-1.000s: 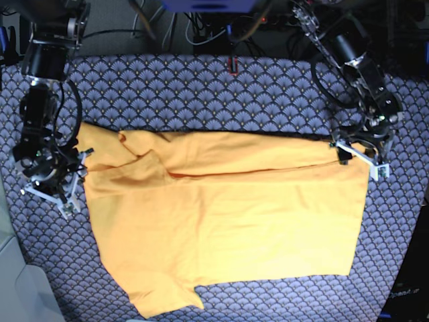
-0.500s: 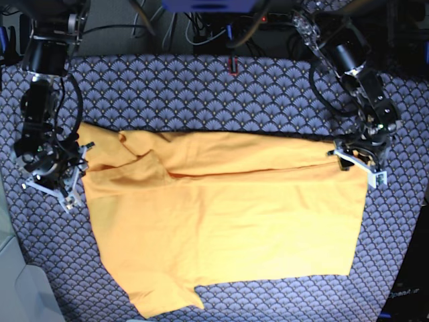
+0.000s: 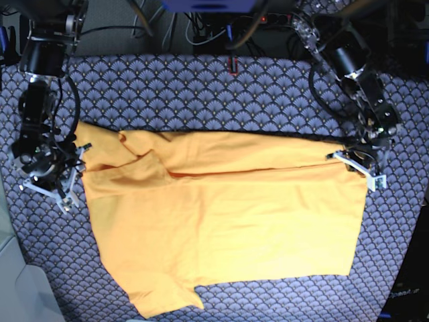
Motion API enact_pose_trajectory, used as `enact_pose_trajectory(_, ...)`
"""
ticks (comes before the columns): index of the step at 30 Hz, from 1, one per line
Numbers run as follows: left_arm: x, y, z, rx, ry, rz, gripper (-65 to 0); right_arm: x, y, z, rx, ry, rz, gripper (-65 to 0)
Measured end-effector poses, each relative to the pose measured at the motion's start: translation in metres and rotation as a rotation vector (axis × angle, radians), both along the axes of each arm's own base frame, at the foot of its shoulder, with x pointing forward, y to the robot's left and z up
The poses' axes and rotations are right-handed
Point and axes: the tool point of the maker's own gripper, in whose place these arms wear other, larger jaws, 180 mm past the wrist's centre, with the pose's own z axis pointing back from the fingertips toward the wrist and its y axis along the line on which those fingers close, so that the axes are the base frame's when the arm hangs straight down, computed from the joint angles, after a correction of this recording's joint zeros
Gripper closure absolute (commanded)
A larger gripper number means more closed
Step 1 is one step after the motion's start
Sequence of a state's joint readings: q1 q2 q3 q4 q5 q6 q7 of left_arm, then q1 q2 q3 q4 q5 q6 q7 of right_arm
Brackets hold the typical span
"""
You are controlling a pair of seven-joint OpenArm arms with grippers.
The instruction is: Fold the T-shirt properly
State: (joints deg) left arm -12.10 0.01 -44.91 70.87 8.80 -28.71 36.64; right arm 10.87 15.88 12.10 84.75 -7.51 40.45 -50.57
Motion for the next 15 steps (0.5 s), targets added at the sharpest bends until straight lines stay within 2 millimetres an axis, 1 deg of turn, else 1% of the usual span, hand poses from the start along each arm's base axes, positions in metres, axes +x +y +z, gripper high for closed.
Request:
enact_pose_trajectory(4, 0.007, 0.006, 0.02, 0.032, -0.047, 0.004, 0.0, 0.0, 0.0, 0.0, 0.0, 0.0, 0.0, -33.2)
enact_pose_trajectory(10, 0.029, 0.001, 0.04, 0.023, -0.104, 0.003, 0.0, 0.0, 0.0, 0.0, 0.0, 0.0, 0.0, -33.2)
enact_pose_trajectory(12, 0.035, 0.001, 0.046, 0.024, -0.122, 0.004, 0.0, 0.0, 0.0, 0.0, 0.0, 0.0, 0.0, -33.2)
enact_pose_trajectory(15, 0.038, -0.002, 0.048, 0.016, -0.127, 0.003, 0.0, 0.0, 0.0, 0.0, 0.0, 0.0, 0.0, -33.2)
